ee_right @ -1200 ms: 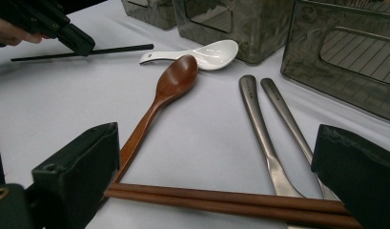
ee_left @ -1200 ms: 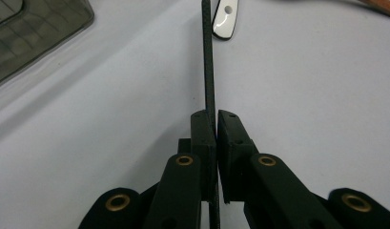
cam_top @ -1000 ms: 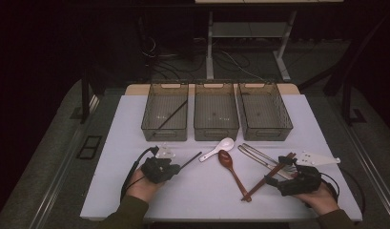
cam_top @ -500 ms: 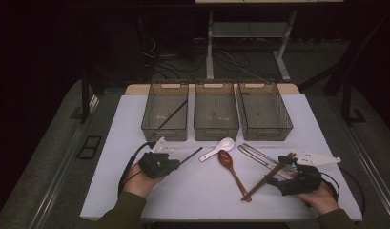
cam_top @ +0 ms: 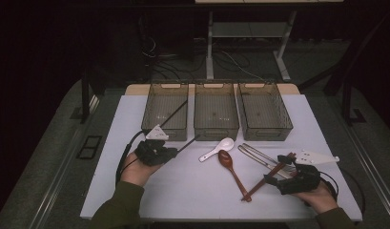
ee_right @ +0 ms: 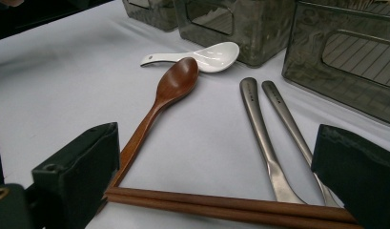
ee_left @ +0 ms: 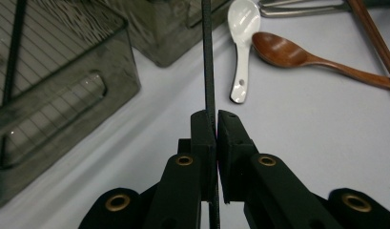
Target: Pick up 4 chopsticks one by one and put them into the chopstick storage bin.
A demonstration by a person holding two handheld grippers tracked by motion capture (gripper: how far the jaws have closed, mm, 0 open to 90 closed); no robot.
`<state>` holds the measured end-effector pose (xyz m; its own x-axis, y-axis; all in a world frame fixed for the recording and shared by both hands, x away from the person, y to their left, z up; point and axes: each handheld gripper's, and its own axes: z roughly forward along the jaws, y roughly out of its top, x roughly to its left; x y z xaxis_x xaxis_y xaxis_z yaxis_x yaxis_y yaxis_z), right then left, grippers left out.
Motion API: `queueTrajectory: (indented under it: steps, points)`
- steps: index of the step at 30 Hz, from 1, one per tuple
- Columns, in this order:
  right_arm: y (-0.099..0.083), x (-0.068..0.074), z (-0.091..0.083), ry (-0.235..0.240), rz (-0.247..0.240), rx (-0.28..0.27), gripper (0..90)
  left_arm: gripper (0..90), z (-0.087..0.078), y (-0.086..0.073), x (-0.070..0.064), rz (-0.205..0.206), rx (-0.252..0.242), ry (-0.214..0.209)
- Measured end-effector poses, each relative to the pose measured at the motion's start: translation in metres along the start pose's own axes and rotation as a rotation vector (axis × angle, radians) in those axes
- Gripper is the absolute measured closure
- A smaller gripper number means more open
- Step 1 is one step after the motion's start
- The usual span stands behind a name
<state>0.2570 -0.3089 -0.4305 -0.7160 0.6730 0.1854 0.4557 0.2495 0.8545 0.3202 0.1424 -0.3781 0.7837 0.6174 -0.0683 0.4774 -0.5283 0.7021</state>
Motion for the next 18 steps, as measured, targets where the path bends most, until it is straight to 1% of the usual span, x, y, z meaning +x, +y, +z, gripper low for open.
queueTrajectory:
  steps: [2, 3, 6, 8, 9, 11, 13, 17, 18]
  points:
    - [0.0, -0.001, 0.0, -0.001, 0.0, -0.002, 2.8, 85.2, -0.001, 0.004, 0.003, -0.006, -0.005, 0.005]
    - [0.0, -0.001, -0.001, -0.001, -0.001, -0.004, 2.8, 85.2, -0.001, 0.007, 0.005, -0.001, -0.004, 0.007]
    - [0.001, -0.001, -0.001, -0.002, 0.001, -0.006, 2.8, 85.2, -0.004, 0.014, 0.009, -0.003, -0.007, 0.013]
    - [0.001, -0.001, 0.0, -0.002, 0.002, -0.005, 2.8, 85.2, -0.007, 0.019, 0.013, -0.002, -0.017, 0.014]
    - [0.001, -0.002, 0.0, -0.002, 0.002, -0.004, 2.8, 85.2, -0.008, 0.021, 0.015, -0.009, -0.027, 0.013]
    - [0.001, -0.002, 0.0, -0.004, 0.004, -0.001, 2.8, 85.2, -0.01, 0.026, 0.021, -0.011, -0.033, 0.018]
    - [0.001, -0.002, 0.0, -0.004, 0.004, 0.001, 2.8, 85.2, -0.011, 0.03, 0.026, -0.02, -0.04, 0.021]
    - [0.0, 0.0, 0.001, -0.001, -0.003, 0.002, 2.8, 85.2, -0.01, 0.038, 0.038, -0.025, -0.035, 0.035]
    - [0.0, 0.0, 0.001, 0.0, -0.003, 0.003, 2.8, 85.2, -0.01, 0.04, 0.041, -0.019, -0.029, 0.04]
